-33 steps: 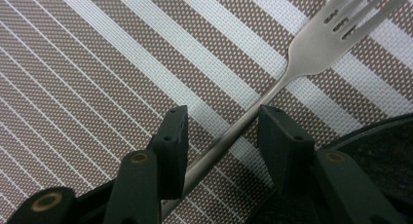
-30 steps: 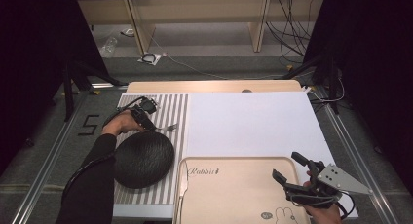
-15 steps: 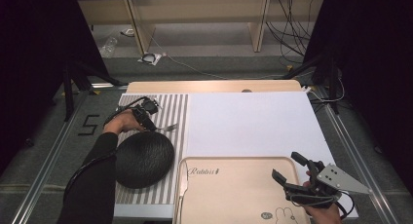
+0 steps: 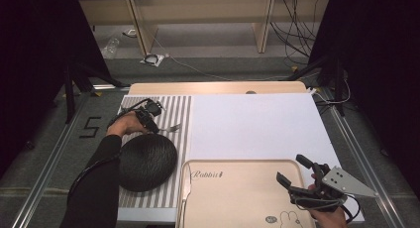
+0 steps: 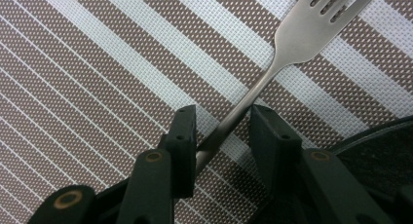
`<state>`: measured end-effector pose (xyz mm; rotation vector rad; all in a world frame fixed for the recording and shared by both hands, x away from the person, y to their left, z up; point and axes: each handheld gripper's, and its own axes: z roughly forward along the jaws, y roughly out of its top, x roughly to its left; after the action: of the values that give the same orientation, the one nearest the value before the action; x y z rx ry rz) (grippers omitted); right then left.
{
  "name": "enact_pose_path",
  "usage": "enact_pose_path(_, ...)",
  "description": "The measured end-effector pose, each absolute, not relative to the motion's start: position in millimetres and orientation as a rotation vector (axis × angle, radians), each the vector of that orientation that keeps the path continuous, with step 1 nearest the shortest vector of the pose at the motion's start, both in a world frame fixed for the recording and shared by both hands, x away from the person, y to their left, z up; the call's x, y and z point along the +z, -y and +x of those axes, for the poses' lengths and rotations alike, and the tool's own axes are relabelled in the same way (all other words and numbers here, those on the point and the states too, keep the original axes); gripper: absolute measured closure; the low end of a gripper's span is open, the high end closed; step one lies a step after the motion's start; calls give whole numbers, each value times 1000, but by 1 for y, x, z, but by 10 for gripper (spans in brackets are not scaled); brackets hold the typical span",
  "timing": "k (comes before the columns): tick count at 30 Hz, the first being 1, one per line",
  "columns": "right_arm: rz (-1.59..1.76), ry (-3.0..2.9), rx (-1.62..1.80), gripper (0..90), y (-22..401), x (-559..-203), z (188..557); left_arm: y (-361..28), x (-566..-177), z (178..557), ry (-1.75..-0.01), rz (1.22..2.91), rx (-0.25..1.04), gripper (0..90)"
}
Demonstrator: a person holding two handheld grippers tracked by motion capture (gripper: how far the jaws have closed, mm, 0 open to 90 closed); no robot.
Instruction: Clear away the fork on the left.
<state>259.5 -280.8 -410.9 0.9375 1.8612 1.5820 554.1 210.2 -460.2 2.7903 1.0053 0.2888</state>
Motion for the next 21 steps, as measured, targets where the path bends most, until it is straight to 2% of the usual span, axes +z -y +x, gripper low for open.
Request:
enact_pose_path(10,937,-1864,1575,166,281,-410,259,-210,-460,554,-1022,2784,272,663)
enact_pose_path(21,935,-1859,1583,166,280,-411,259,-212,-461,553,-1045,2748,232,746)
